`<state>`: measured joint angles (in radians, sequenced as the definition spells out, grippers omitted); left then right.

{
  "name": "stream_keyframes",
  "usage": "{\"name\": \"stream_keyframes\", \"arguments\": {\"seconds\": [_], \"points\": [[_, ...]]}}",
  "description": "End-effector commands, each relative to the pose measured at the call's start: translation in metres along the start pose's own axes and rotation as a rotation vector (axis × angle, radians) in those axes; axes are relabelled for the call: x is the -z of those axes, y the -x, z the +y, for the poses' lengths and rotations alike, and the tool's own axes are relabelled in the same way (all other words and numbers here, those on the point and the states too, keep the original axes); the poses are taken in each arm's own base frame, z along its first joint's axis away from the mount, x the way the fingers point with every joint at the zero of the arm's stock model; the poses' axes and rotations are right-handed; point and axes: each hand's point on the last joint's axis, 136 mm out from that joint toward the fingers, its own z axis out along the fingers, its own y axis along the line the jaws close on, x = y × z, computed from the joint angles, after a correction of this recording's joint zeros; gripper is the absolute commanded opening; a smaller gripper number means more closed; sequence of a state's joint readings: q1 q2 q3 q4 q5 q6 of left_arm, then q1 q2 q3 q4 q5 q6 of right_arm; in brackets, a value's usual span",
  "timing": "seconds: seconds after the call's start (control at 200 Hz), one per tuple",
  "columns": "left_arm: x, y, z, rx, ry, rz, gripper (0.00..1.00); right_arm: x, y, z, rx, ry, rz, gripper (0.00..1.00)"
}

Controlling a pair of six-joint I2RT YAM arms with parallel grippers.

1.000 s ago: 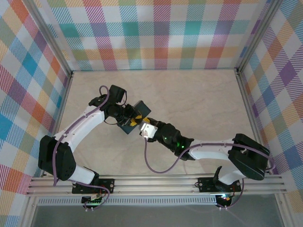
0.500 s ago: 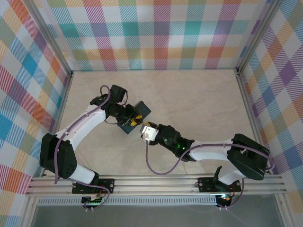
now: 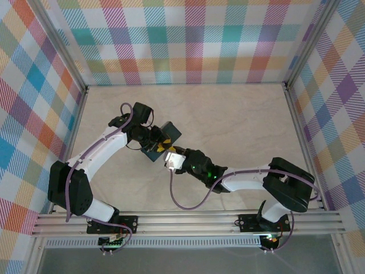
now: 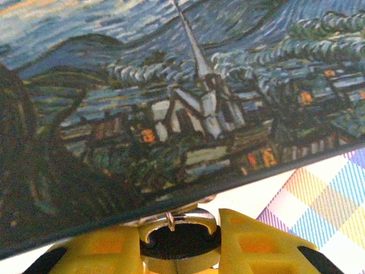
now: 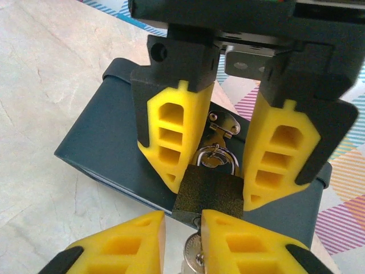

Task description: Unlock the padlock with the key

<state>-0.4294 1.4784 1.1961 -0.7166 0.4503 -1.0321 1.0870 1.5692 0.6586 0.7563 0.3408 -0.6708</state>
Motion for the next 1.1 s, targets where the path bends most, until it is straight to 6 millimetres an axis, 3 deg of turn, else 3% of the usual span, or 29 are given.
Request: {"name": "stream_keyframes", "arguments": {"seconds": [0.0, 0.215, 0.395, 1.095], "points": [[0.019, -0.007, -0.023, -0.039, -0.067, 0.004, 0.06, -0.005, 0.004, -0.009, 0.034, -0.049, -0.002, 0.24], [0.020, -0.006, -0.020, -0.032, -0.054, -0.008, 0.05, -0.001, -0.006, -0.018, 0.052, -0.084, 0.016, 0.33], [0.020, -0.004, -0.021, -0.031, -0.050, -0.011, 0.05, 0.009, -0.007, -0.023, 0.008, -0.070, 0.002, 0.32], [0.019, -0.006, -0.022, -0.032, -0.062, -0.003, 0.05, 0.004, 0.006, -0.029, 0.012, -0.072, -0.046, 0.28]]}}
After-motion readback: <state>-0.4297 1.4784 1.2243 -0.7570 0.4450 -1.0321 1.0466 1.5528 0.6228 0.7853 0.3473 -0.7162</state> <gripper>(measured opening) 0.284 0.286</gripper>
